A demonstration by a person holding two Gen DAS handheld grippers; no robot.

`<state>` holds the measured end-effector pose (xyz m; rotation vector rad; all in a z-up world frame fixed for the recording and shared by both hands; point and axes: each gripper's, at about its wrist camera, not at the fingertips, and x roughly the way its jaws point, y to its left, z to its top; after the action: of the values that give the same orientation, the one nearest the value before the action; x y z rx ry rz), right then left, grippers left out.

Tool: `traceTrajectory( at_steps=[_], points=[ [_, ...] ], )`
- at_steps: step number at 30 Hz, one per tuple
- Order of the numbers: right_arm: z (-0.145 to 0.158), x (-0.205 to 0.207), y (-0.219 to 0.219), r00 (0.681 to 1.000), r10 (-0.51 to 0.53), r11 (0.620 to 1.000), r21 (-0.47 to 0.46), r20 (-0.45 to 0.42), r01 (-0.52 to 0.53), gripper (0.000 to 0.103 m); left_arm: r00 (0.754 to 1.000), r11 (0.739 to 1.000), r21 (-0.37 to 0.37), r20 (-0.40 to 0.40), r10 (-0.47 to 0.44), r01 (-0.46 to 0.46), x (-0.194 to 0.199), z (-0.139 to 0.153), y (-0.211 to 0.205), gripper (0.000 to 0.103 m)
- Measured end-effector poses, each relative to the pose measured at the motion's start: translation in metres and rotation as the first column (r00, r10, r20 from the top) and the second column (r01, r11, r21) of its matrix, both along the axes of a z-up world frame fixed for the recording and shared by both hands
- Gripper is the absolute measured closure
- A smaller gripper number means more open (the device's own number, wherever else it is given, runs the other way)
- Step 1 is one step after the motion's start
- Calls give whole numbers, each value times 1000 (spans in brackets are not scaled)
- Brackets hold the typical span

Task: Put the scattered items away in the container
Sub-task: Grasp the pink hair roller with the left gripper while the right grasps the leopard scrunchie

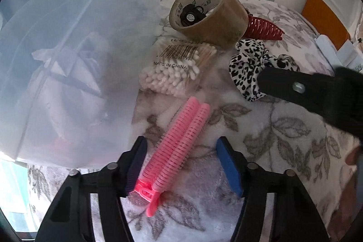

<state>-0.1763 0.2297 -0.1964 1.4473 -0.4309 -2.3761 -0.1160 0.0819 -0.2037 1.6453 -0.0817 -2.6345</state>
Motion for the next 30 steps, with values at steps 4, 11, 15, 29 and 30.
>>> traceTrajectory(
  at_steps=[4, 11, 15, 29, 30],
  points=[
    [-5, -9, -5, 1000, 9, 1000, 6, 2, -9, 31, 1000, 1000, 1, -12, -1, 1, 2, 1, 0, 48],
    [-11, -14, -6, 1000, -4, 1000, 5, 9, 4, 48, 999, 1000, -16, -36, 4, -4, 6, 3, -2, 58],
    [-12, -16, -3, 999, -19, 1000, -17, 27, 19, 59, 999, 1000, -12, -41, 0, 0, 6, 2, -3, 59],
    [17, 14, 16, 997, -74, 996, -49, -14, 73, 77, 999, 1000, -14, -48, -3, 3, 12, 6, -6, 66],
    [19, 19, 19, 996, -85, 995, -53, -13, 84, 77, 999, 1000, -15, -47, -4, 3, 13, 7, -6, 67]
  ],
)
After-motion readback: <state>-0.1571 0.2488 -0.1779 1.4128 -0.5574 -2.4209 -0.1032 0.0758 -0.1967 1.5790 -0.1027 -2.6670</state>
